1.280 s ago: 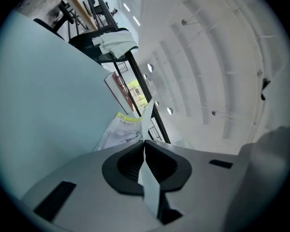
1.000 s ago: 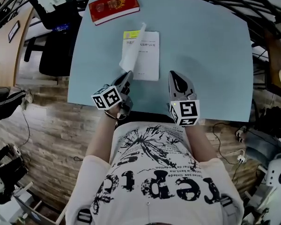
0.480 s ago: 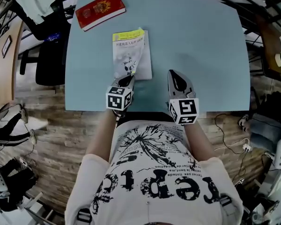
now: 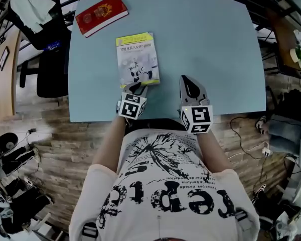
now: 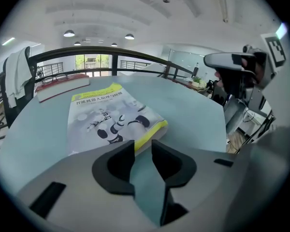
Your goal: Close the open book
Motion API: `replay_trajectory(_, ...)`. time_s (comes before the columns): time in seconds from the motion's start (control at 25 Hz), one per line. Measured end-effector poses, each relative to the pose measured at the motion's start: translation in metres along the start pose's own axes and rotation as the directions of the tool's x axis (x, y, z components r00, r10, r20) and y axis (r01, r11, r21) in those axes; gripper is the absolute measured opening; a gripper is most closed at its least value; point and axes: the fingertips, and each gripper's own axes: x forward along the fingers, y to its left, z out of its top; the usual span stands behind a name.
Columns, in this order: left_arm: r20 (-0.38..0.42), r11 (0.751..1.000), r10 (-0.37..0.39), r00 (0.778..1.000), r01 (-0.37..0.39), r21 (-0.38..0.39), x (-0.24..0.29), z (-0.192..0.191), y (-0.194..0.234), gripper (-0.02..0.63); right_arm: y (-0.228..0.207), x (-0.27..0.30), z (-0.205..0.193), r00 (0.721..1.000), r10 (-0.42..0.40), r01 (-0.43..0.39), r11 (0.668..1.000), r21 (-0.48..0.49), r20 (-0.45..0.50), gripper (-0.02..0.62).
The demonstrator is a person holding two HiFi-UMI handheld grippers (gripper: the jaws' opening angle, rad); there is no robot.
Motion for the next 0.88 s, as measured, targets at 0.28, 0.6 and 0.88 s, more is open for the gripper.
replay_trajectory(0.28,0.033,1.0,-0.015,0.999,0.014,0.014,-0.019,0.01,-0.003,0.092,0.003,-0.009,0.005,1.0,-0.011,0.011,1.0,-0.007,0.01,0.011)
replay_trajectory(0.6,0.31,0.997,0.073,0.948,-0.08,0.008,-0.096,0.076,0.021,0.028,0.03,-0.01,0.032,0.996,0.044,-0.044,0.999,-0.003,0.078,0.011)
replay_trajectory(0.88,0.574,0.985,0.101,0.812,-0.164,0.058,-0.183,0.138,0.016,0.023,0.051,-0.025,0.064,0.982,0.075,-0.063,0.995,-0.074,0.174,0.009)
